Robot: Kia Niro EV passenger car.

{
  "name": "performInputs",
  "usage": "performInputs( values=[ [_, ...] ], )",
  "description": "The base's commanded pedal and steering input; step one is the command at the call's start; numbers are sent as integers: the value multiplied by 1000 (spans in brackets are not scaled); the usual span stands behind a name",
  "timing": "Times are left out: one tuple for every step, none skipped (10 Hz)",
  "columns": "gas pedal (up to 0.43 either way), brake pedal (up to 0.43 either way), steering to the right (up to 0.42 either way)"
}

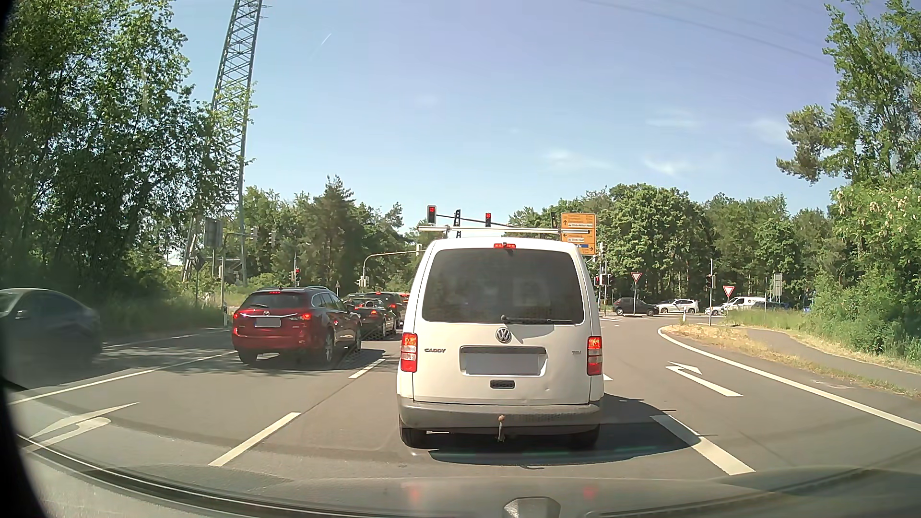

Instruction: Follow the waypoints while adhering to traffic rules and regulations

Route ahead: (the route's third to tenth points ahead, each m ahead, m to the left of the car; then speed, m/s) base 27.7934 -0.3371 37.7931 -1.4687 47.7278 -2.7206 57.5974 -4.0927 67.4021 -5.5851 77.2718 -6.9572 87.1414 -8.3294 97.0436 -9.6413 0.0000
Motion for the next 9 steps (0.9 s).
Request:
performInputs(
  values=[
    [0, 250, 6],
    [0, 250, 7],
    [0, 250, 7],
    [0, 250, 7],
    [0, 250, 7],
    [0, 250, 7],
    [0, 250, 7],
    [0, 250, 7],
    [0, 250, 6]
  ],
)
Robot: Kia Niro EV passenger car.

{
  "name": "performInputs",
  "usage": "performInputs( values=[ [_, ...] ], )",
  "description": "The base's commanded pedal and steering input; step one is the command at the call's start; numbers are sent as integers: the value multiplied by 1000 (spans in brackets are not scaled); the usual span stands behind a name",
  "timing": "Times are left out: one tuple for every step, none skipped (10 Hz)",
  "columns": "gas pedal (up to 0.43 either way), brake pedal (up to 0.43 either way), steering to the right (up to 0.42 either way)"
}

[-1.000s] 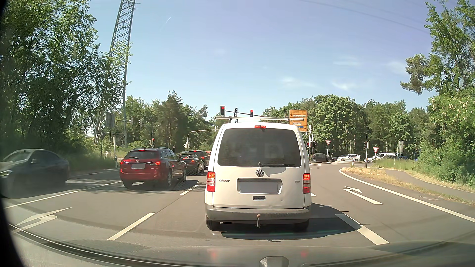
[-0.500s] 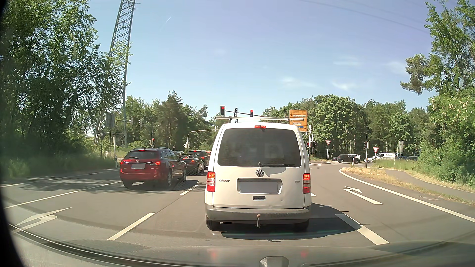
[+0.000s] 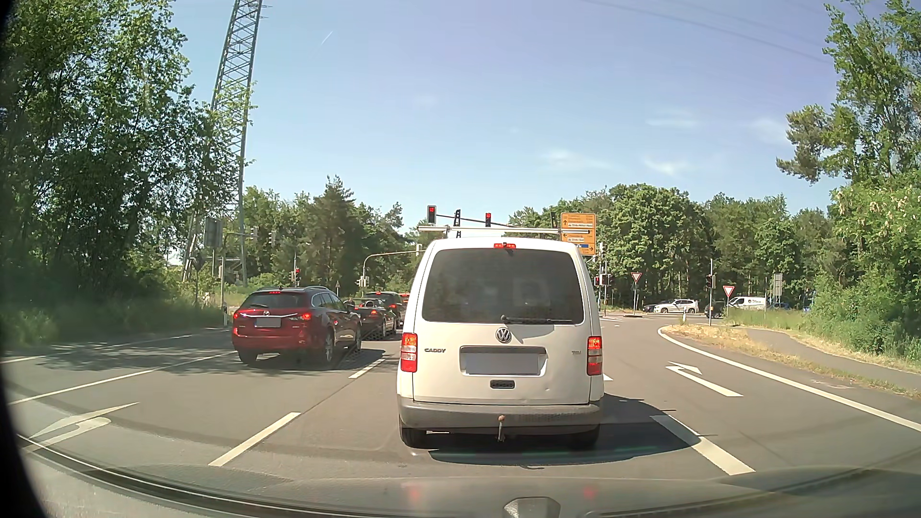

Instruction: Follow the waypoints while adhering to traffic rules and regulations

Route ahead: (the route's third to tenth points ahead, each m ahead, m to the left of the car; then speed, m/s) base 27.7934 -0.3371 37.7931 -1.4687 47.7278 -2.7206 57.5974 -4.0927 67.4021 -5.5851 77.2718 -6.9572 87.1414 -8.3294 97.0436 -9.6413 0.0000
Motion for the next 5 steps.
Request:
performInputs(
  values=[
    [0, 250, 7],
    [0, 250, 7],
    [0, 250, 7],
    [0, 250, 7],
    [0, 256, 7]
  ],
)
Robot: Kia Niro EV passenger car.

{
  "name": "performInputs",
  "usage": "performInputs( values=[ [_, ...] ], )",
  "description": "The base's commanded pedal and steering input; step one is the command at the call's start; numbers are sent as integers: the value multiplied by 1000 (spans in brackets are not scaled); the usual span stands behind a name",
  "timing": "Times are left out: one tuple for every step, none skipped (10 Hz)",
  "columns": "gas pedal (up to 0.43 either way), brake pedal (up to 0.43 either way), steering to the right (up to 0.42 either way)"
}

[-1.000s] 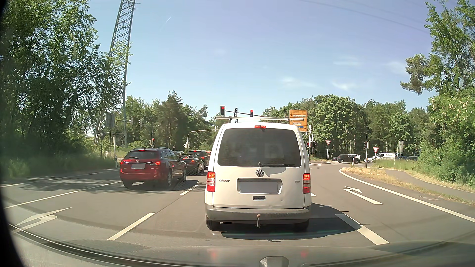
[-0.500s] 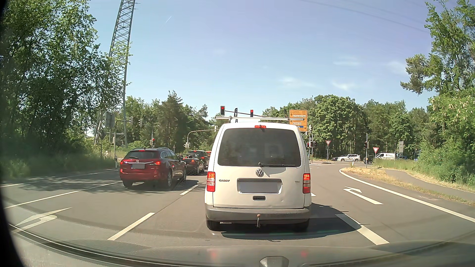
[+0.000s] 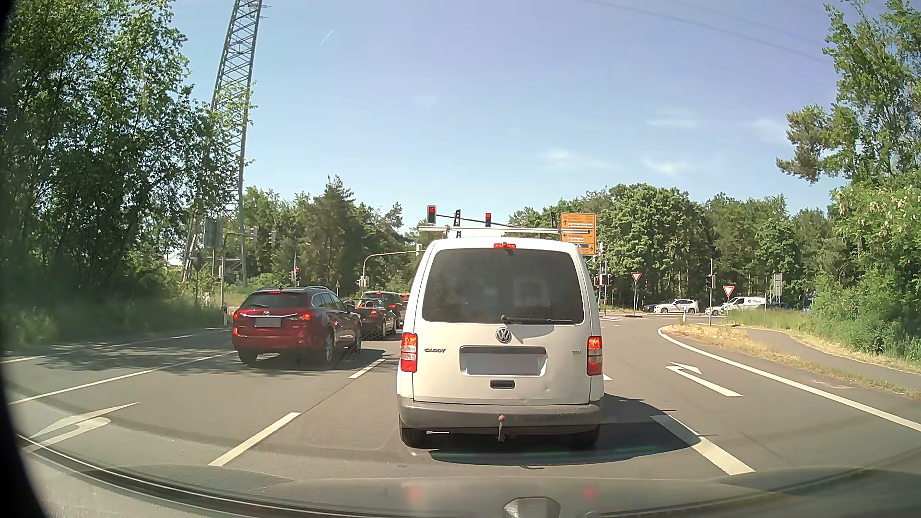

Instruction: Follow the waypoints while adhering to traffic rules and regulations

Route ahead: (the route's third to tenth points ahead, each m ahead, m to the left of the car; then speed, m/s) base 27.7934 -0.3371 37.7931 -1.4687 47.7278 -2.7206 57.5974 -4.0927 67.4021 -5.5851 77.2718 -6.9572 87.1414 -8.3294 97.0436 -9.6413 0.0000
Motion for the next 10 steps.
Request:
performInputs(
  values=[
    [0, 250, 7],
    [0, 250, 7],
    [0, 250, 7],
    [0, 250, 7],
    [0, 250, 7],
    [0, 250, 7],
    [0, 250, 7],
    [0, 250, 6],
    [0, 250, 6],
    [0, 250, 7]
  ],
)
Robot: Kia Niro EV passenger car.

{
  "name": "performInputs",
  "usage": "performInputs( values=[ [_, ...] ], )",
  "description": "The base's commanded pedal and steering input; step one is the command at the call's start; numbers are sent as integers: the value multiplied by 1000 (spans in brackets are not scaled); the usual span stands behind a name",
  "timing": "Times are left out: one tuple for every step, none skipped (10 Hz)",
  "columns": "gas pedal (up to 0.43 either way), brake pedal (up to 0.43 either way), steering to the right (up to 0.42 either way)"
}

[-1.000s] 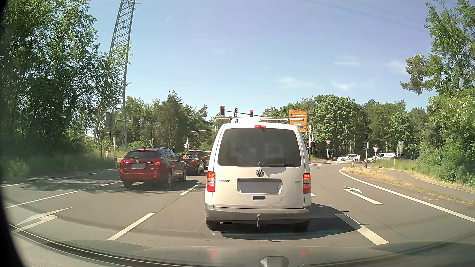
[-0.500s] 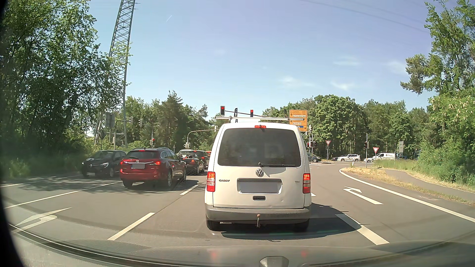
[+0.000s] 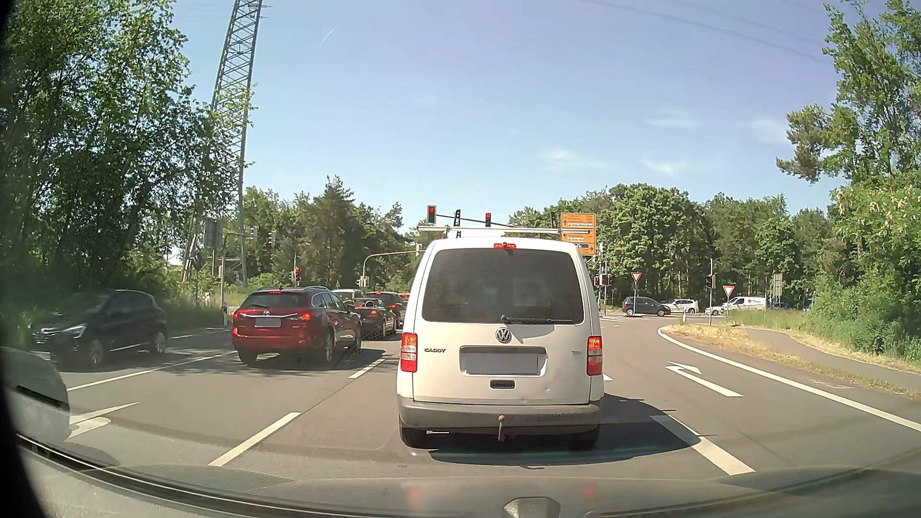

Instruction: Follow the waypoints while adhering to traffic rules and regulations

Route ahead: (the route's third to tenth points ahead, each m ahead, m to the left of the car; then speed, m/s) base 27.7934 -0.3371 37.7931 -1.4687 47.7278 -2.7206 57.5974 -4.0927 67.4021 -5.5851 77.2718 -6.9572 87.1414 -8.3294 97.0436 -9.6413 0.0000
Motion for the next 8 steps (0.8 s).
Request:
performInputs(
  values=[
    [0, 250, 7],
    [0, 250, 7],
    [0, 250, 7],
    [0, 256, 7],
    [0, 250, 7],
    [0, 250, 7],
    [0, 256, 7],
    [0, 250, 7]
  ],
)
